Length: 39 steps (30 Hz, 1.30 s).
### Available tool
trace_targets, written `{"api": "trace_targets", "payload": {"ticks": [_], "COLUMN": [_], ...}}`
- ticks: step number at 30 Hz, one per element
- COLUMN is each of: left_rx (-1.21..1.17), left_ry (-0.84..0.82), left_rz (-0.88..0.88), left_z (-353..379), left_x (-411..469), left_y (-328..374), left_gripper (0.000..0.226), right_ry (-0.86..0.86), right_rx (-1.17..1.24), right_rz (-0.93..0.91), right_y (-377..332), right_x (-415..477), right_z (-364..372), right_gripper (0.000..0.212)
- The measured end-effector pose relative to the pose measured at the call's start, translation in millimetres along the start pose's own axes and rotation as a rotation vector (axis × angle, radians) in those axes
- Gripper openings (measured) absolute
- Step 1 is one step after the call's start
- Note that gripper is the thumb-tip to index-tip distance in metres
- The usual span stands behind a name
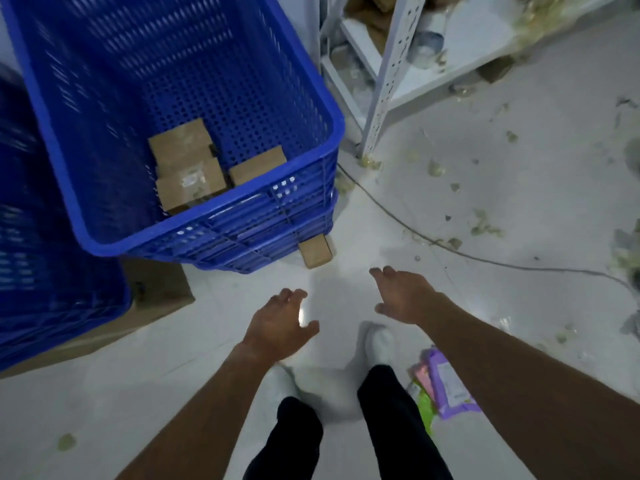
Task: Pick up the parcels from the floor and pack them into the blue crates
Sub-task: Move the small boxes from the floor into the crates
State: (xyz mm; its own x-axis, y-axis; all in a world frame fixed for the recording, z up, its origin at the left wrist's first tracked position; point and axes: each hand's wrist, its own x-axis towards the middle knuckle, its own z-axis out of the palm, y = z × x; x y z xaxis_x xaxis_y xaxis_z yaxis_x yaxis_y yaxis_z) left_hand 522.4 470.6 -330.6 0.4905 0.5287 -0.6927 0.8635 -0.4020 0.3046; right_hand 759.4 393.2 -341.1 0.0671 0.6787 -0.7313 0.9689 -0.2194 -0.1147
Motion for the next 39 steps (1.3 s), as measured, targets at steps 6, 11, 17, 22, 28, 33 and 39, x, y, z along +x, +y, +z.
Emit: {"api": "trace_targets", "payload": {"ticks": [6, 11, 17, 22, 28, 33, 39], "left_rx": [0.069, 0.077, 0.329, 0.413, 0.419, 0.436, 0.466], "left_ry": [0.059, 0.169, 0.414, 0.508, 0.421, 0.42, 0.398], "left_rz": [-0.03, -0.056, 0.082, 0.112, 0.05, 0.098, 0.156], "left_z": [66, 108, 153, 174, 173, 163, 130], "left_x": [142, 252, 338, 379, 388, 366, 317], "left_y": [-36, -66, -86, -100, -90, -85, -71], "left_gripper": [0.071, 0.08, 0.095, 0.073, 0.064, 0.064, 0.064], "right_ry": [0.09, 0.113, 0.221, 0.341, 0.352, 0.375, 0.339], "right_rx": [0.031, 0.073, 0.16, 0.168, 0.146, 0.028, 0.018], "right_rz": [-0.093, -0.094, -0.191, -0.229, -0.22, -0.281, -0.314], "right_y": [29, 38, 24, 17, 5, 0, -9], "right_x": [155, 265, 354, 378, 381, 355, 303], "right_z": [49, 91, 135, 149, 144, 127, 92], "right_gripper": [0.062, 0.076, 0.107, 0.099, 0.077, 0.079, 0.08]}}
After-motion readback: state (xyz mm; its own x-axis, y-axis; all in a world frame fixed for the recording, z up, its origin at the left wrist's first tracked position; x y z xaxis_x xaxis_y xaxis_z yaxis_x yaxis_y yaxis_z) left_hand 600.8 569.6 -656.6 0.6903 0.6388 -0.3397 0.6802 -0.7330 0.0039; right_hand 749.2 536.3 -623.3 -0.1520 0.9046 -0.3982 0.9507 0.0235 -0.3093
